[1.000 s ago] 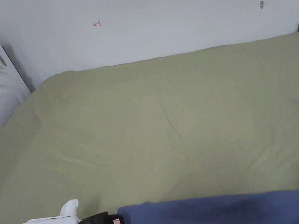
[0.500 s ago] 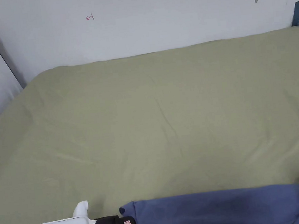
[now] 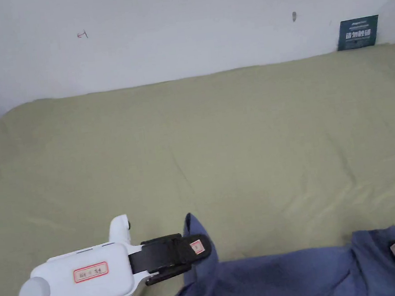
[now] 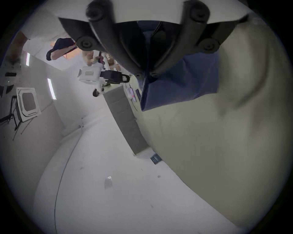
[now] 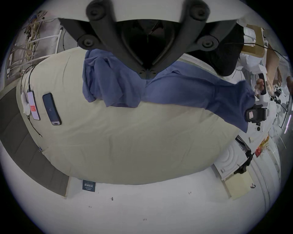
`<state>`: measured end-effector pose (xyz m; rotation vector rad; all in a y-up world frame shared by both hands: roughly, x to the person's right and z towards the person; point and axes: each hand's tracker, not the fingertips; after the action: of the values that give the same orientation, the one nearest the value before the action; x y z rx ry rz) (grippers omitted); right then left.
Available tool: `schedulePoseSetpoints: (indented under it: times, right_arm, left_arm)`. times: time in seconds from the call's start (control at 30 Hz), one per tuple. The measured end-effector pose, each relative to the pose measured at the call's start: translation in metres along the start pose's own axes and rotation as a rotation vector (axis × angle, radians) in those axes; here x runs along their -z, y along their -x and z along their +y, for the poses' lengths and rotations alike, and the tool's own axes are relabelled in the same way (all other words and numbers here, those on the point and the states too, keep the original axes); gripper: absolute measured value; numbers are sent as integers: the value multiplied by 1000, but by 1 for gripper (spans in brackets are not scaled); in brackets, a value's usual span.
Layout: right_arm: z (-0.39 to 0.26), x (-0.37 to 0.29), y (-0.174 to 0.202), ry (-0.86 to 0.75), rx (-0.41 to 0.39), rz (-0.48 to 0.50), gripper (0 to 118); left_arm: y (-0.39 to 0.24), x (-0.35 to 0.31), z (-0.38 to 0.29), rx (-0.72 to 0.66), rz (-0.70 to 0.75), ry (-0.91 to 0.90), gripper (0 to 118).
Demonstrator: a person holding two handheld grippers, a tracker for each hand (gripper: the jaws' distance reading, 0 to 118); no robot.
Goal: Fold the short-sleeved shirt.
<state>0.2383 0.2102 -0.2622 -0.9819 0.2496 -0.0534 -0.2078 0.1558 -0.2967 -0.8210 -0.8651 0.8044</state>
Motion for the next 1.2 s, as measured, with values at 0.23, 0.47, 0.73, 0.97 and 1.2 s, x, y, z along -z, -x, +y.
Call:
schedulePoseSetpoints:
  times: [0.23,0.47,0.73,0.97,1.2]
  right_arm:
    - [-4,-5,-20,-12,38,-23,0]
    - [-7,3,-31,3,56,-24,0]
    - [-10,12,-30,20,57,11,0]
    - [-8,6,-27,4,53,13,0]
    - [-7,-5,-23,-16,32,6,0]
  left_arm:
    - [19,120,-9,-49,-41,118,4]
    - [65,167,-25,-150,111,241,52]
    - [56,92,-24,-225,-75,-93,0]
    - [62,108,-45,-159,19,51,0]
    - [87,186,-95,-248,43,226,0]
